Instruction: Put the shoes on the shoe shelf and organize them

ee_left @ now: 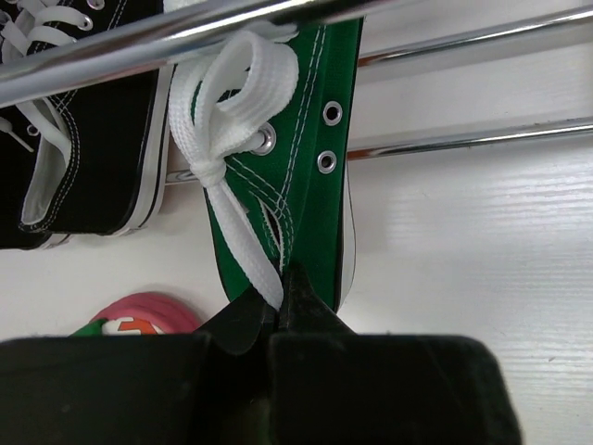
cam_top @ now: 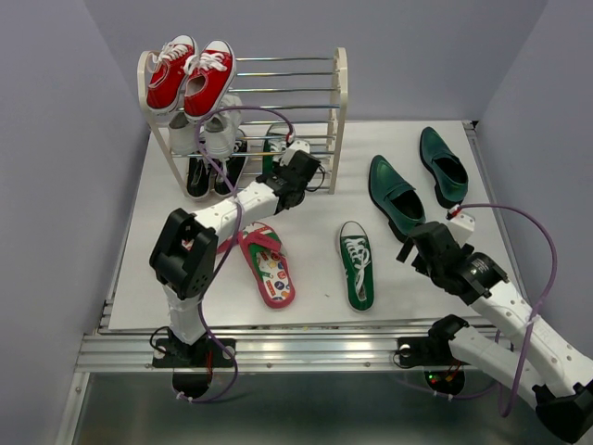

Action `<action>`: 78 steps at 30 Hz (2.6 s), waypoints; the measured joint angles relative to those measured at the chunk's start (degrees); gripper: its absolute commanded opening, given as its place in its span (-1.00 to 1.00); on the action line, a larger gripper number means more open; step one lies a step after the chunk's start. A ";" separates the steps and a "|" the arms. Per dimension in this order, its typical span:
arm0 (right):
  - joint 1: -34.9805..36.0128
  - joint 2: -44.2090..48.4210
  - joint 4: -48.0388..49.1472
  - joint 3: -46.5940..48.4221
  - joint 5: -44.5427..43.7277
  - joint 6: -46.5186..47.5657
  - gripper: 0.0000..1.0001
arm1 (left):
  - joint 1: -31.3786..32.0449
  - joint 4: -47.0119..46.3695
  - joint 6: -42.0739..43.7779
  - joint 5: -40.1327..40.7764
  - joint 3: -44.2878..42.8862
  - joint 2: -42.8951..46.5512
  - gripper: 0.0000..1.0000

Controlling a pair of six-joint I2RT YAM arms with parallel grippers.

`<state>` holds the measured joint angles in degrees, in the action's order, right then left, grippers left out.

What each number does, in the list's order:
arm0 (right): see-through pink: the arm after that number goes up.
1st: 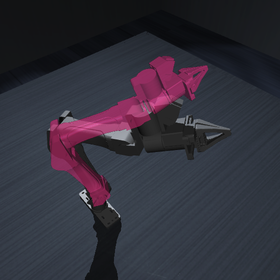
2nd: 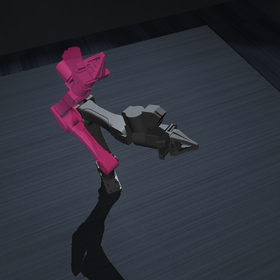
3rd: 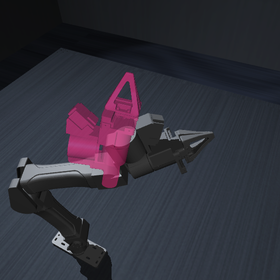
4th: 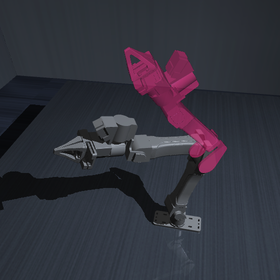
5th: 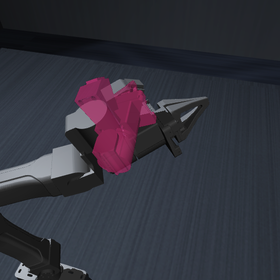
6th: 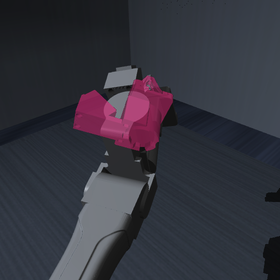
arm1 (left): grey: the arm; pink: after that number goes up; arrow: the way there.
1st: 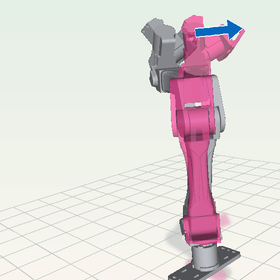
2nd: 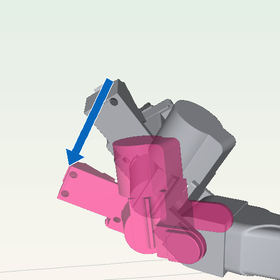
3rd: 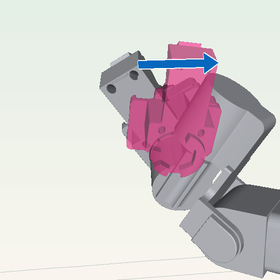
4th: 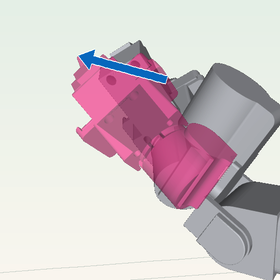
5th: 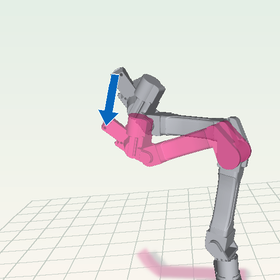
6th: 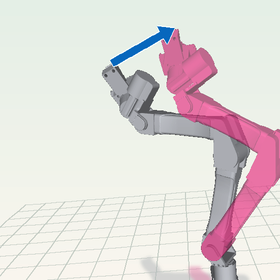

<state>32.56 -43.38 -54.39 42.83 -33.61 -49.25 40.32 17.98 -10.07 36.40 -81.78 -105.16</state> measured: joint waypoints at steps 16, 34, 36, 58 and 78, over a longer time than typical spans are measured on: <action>0.00 -0.96 0.00 2.75 -0.68 0.87 1.00 | -4.52 -5.92 3.65 -0.24 1.11 0.00 -1.00; 0.00 -1.68 1.97 2.86 -1.16 1.79 1.00 | -7.34 -9.09 4.98 -0.83 4.09 -0.17 -1.00; 0.00 -1.68 2.23 2.86 -1.20 1.88 1.00 | -7.39 -9.05 5.01 -0.74 4.09 -0.35 -1.00; 0.00 -1.66 2.47 2.86 -2.03 1.92 1.00 | -9.03 -8.72 2.62 -0.98 4.09 -3.32 -0.66; 0.00 -1.62 2.64 2.86 -2.82 1.95 1.00 | -9.29 -13.33 5.16 -5.99 4.63 -3.17 -1.00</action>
<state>32.56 -44.99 -51.75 45.69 -36.42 -47.31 31.03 4.64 -4.91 30.41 -77.14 -108.33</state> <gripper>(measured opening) 0.995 0.036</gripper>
